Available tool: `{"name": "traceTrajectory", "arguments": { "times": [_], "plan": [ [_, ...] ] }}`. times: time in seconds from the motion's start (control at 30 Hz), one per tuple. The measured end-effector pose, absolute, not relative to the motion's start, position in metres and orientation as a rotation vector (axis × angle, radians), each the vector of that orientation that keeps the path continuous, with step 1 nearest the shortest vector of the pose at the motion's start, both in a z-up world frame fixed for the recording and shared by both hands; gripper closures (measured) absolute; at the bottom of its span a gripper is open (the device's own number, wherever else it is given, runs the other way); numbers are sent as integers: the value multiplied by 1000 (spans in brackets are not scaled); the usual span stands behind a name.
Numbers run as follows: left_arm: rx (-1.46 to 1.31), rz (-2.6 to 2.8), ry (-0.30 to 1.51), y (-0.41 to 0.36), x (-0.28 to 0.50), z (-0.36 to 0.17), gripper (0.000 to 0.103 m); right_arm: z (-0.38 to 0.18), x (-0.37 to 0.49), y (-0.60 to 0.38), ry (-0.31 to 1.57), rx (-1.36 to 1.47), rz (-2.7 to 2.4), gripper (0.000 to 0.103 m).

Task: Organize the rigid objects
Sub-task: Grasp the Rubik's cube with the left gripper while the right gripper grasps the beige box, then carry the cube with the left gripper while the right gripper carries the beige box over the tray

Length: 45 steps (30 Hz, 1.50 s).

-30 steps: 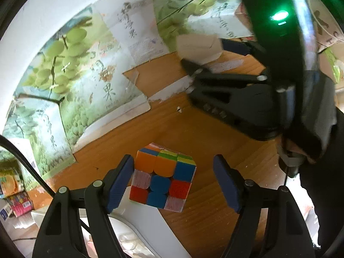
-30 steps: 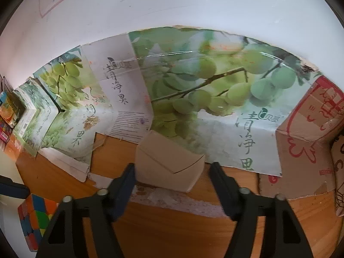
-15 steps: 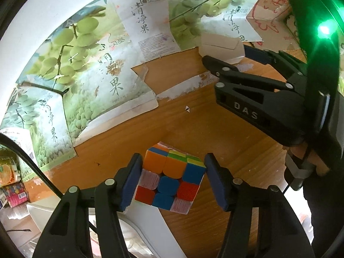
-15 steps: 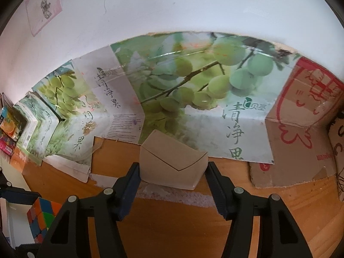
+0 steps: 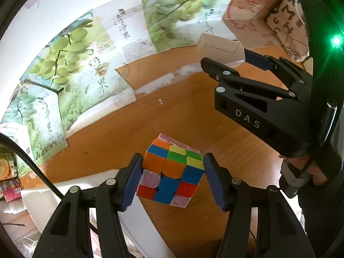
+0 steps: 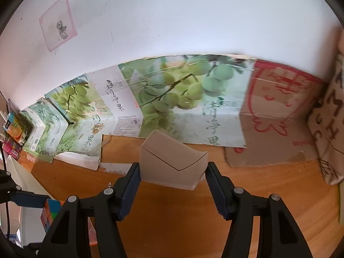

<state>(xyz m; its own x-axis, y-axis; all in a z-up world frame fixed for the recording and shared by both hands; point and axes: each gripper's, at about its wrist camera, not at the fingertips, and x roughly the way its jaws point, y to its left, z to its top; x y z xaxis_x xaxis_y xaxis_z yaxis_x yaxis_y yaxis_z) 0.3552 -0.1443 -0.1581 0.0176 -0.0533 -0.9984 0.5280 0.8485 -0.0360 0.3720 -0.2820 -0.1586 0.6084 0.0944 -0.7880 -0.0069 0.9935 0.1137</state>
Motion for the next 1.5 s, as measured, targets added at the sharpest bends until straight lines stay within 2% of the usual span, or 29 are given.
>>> {"name": "traceTrajectory", "arguments": {
  "times": [0.47,1.0,1.3,1.5],
  "plan": [
    [407,-491,1486,-160,286,-131,42,-146,309,-291,908,148,19,41],
    [348,-457,1516,-118,216,-113,42,-127,240,-272,918,148,77,41],
    [264,-421,1438,-97,200,-77,42,-98,215,-251,867,98,158,41],
    [185,-425,1316,-75,197,-45,41,-70,204,-234,794,86,207,41]
  ]
}}
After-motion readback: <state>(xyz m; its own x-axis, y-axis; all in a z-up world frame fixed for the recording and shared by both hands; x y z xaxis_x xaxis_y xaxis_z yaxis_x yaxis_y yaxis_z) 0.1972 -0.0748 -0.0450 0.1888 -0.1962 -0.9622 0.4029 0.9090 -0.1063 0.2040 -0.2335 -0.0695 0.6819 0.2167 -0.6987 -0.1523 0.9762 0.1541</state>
